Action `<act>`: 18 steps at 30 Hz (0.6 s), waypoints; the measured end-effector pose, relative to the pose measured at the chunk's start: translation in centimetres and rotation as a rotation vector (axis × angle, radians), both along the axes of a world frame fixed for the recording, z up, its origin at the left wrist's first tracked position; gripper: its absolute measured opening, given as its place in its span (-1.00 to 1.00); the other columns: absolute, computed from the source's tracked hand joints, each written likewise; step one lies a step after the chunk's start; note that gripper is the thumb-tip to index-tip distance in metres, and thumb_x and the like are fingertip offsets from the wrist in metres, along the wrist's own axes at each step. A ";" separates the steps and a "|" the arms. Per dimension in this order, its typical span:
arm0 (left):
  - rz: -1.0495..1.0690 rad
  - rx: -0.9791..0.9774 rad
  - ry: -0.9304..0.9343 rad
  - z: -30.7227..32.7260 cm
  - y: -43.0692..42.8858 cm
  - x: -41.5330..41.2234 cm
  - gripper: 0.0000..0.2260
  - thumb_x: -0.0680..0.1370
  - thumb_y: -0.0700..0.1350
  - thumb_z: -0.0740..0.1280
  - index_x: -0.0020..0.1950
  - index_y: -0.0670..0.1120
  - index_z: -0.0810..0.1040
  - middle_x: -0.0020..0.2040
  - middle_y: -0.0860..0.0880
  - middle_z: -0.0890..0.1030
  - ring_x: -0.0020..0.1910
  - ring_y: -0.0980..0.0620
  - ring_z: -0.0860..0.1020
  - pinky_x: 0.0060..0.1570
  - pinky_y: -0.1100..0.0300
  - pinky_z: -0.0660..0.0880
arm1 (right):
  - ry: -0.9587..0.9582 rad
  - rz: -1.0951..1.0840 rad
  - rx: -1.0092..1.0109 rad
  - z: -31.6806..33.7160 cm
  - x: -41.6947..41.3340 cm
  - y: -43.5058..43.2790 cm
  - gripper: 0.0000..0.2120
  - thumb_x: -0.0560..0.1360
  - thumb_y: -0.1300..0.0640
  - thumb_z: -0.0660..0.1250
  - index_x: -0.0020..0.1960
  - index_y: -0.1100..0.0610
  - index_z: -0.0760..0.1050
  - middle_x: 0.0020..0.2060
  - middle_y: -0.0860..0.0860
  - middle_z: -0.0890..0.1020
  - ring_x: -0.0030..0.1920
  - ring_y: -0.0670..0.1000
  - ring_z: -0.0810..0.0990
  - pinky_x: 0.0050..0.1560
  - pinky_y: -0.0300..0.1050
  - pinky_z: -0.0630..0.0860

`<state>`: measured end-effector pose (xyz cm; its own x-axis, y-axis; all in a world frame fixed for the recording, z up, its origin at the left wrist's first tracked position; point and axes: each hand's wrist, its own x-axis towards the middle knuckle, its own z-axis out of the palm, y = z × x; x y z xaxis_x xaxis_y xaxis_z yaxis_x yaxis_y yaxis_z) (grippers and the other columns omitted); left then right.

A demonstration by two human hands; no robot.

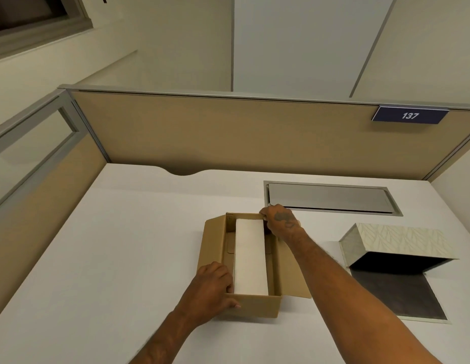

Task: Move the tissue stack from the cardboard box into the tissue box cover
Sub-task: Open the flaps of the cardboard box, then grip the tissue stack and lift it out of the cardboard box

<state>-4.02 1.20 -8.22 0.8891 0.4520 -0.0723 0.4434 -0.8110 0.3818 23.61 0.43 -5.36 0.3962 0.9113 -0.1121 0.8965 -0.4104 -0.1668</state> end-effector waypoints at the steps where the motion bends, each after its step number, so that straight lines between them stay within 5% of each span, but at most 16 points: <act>1: -0.002 0.023 -0.005 -0.3 0.0 0.0 -0.64 0.39 0.35 0.34 -0.13 0.07 0.46 -0.03 0.15 0.52 -0.05 0.19 0.34 0.03 0.32 0.29 | 0.002 -0.005 0.006 -0.1 0.1 0.1 -0.76 0.56 0.24 0.19 0.16 0.16 0.55 0.05 0.14 0.65 0.07 0.14 0.60 0.10 -0.03 0.55; 6: -0.050 0.216 -0.073 -1.8 -0.3 -0.2 -0.63 0.43 0.35 0.26 -0.26 0.06 0.41 -0.25 0.16 0.51 -0.23 0.18 0.40 -0.16 0.33 0.33 | 0.008 -0.051 0.014 -0.3 -0.1 0.3 -0.78 0.53 0.27 0.22 0.11 0.16 0.58 -0.01 0.15 0.66 0.01 0.15 0.62 0.03 -0.03 0.57; 11: -0.091 0.188 -0.068 -1.8 -0.2 -0.3 -0.64 0.39 0.34 0.35 -0.27 0.07 0.42 -0.28 0.16 0.53 -0.27 0.18 0.44 -0.18 0.35 0.32 | -0.036 -0.041 0.010 -0.5 -0.1 0.3 -0.81 0.54 0.25 0.24 0.10 0.17 0.57 -0.02 0.15 0.67 0.00 0.15 0.62 0.01 -0.04 0.54; 15: -0.048 0.074 -0.069 -1.1 0.4 -0.2 -0.49 0.35 0.52 0.18 -0.14 0.08 0.48 -0.07 0.16 0.55 -0.05 0.19 0.43 0.11 0.29 0.34 | 0.020 -0.054 -0.058 -0.3 -0.4 0.2 -0.70 0.55 0.27 0.19 0.25 0.14 0.48 0.16 0.14 0.61 0.20 0.17 0.54 0.24 0.08 0.46; 18: 0.113 0.014 -0.249 -0.7 1.1 0.6 -0.47 0.47 0.45 0.09 0.08 0.06 0.54 0.17 0.11 0.56 0.18 0.19 0.42 0.30 0.12 0.38 | 0.159 -0.176 -0.051 0.3 -1.2 0.3 -0.51 0.59 0.21 0.16 0.50 0.11 0.19 0.47 0.13 0.32 0.48 0.20 0.25 0.48 0.24 0.14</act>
